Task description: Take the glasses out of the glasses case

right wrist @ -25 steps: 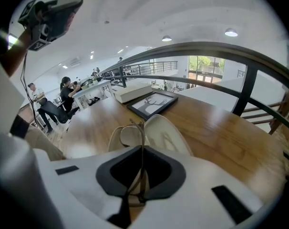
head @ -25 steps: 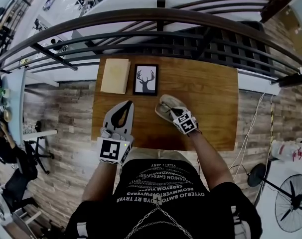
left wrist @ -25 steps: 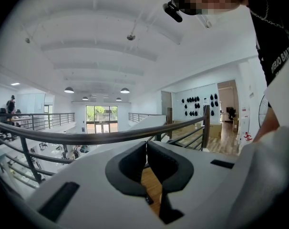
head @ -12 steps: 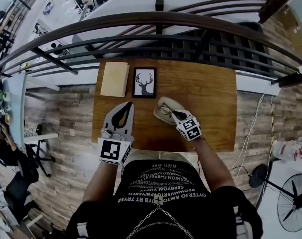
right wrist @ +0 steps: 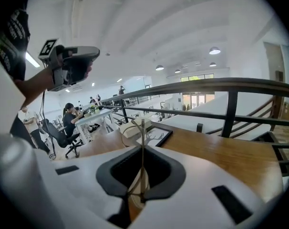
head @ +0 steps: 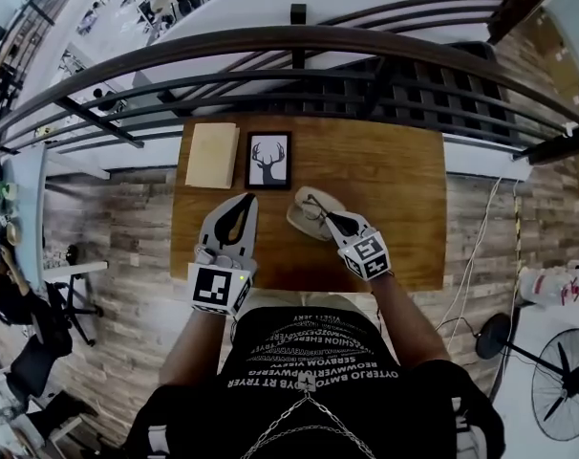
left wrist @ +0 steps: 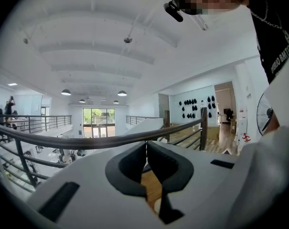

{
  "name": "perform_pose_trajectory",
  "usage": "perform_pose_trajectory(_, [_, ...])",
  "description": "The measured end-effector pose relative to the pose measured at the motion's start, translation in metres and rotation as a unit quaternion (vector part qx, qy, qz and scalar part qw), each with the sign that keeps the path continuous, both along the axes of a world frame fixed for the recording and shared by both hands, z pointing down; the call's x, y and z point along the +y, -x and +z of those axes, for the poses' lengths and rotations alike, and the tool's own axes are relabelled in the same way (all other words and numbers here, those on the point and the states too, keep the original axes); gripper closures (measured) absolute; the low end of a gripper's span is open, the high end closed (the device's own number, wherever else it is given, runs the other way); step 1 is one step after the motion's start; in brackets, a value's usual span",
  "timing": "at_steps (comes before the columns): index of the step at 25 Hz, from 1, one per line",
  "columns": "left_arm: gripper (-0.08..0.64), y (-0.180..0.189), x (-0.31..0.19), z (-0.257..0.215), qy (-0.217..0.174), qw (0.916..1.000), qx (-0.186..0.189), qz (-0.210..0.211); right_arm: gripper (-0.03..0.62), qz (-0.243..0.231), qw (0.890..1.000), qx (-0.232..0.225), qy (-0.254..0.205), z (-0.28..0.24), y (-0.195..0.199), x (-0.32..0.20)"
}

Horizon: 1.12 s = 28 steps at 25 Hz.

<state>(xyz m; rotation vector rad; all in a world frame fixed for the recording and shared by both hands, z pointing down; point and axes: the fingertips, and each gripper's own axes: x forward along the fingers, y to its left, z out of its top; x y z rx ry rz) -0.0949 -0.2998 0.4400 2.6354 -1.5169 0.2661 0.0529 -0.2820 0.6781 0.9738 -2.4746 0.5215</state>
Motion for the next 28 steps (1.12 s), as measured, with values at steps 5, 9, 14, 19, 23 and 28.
perform_pose_trajectory(5, [0.531, -0.009, 0.002, 0.0, 0.012, 0.9999, -0.008, 0.005, 0.566, 0.003, 0.999, -0.022, -0.025, -0.032, -0.002, 0.0])
perform_pose_trajectory(9, [0.531, -0.015, 0.001, -0.004, -0.005, 1.0, 0.003, 0.002, 0.566, 0.0, 0.998, -0.037, -0.046, -0.058, -0.003, -0.002])
perform_pose_trajectory(14, [0.531, -0.022, 0.005, -0.006, -0.008, 1.0, 0.004, 0.0, 0.566, -0.004, 0.995, -0.057, -0.079, -0.095, -0.004, -0.005])
perform_pose_trajectory(19, [0.531, -0.026, 0.007, -0.011, -0.013, 0.9999, 0.006, 0.0, 0.566, -0.01, 0.992, -0.076, -0.103, -0.127, -0.005, -0.003])
perform_pose_trajectory(23, [0.531, -0.029, 0.011, -0.012, -0.015, 0.9999, 0.006, 0.0, 0.566, -0.012, 0.989, -0.093, -0.116, -0.149, -0.006, 0.002])
perform_pose_trajectory(28, [0.531, -0.031, 0.015, -0.012, -0.018, 0.9998, 0.008, 0.0, 0.566, -0.009, 0.984, -0.116, -0.131, -0.172, -0.009, 0.006])
